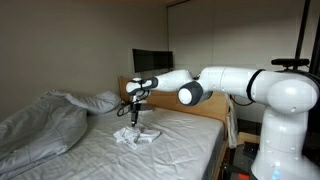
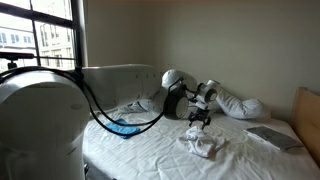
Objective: Fold the white cloth
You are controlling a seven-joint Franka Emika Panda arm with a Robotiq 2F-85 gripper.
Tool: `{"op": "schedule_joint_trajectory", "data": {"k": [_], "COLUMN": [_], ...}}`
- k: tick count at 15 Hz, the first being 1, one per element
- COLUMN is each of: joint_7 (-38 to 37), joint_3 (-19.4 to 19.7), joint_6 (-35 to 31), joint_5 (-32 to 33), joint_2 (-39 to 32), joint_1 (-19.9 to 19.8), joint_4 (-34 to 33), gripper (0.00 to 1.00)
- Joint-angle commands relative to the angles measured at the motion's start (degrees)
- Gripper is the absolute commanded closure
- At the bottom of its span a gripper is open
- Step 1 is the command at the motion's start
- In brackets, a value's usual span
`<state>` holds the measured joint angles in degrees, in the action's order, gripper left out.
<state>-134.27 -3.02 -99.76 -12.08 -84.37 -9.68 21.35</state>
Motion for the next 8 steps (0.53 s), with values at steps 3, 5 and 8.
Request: {"op": "schedule_joint_trajectory", "data": {"k": [3, 5, 8], "joint_7": [5.5, 8.0, 12.3], "joint_3": [2.9, 2.6, 2.7], "joint_6": [2.6, 2.1, 1.5], "joint_5": [4.9, 4.9, 5.2], "joint_2": [0.1, -0.1, -0.4], "joint_1": [0.6, 0.4, 0.4], "joint_4": [0.1, 0.5, 1.4], "gripper": [0.0, 0.0, 0.0]}}
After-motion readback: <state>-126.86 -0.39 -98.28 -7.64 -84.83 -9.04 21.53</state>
